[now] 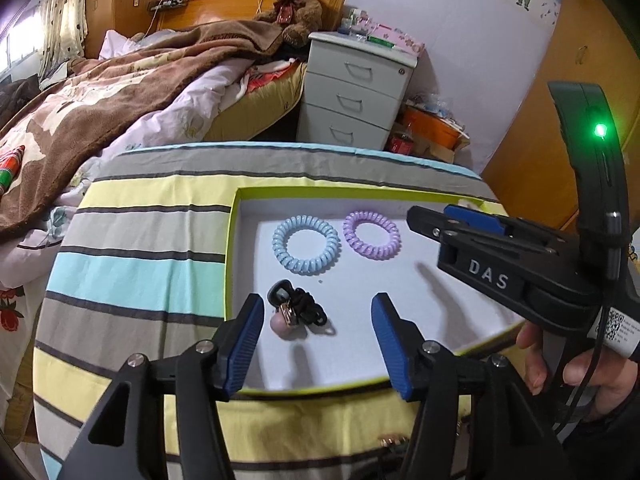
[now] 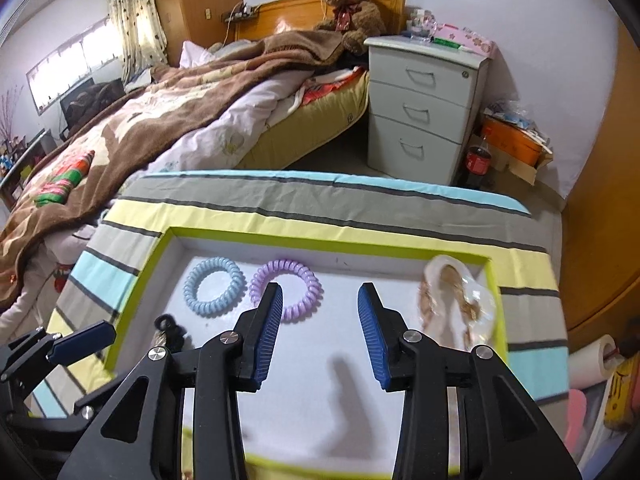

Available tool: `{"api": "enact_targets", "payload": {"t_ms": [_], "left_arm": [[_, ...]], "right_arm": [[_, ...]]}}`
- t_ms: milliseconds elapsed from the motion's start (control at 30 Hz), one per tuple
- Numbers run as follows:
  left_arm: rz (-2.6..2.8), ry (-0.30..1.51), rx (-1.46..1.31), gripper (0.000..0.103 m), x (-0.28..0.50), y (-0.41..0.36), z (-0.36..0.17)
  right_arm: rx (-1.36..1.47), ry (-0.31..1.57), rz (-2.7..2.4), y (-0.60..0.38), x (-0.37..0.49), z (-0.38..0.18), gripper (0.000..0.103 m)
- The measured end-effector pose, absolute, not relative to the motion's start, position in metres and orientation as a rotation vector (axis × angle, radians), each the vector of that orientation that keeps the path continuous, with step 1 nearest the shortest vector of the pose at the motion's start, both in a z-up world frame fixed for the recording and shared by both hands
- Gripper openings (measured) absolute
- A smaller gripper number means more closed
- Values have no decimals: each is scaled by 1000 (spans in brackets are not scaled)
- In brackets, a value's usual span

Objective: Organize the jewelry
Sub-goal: 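Open the right tool to drop the purple coil while the left releases the pink-ball clip, then move the right tool to the brown bead bracelet and close on it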

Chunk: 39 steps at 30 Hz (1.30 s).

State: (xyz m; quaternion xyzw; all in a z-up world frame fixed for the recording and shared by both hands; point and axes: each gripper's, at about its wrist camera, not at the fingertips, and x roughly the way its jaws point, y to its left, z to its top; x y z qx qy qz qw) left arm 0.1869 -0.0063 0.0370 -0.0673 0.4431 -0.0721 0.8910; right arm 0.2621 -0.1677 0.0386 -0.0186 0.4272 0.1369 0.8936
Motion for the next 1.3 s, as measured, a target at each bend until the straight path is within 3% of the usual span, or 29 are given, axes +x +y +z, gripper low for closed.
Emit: {"api": "enact_targets", "payload": {"t_ms": [500,1300], "left_arm": [[-183,851,-161,62,117,8,54],[-196,900,-187,63,59,22,15]], "right_arm": [[36,799,252,-201,171,54,40],[109,913,186,-207,119,-8,41]]}}
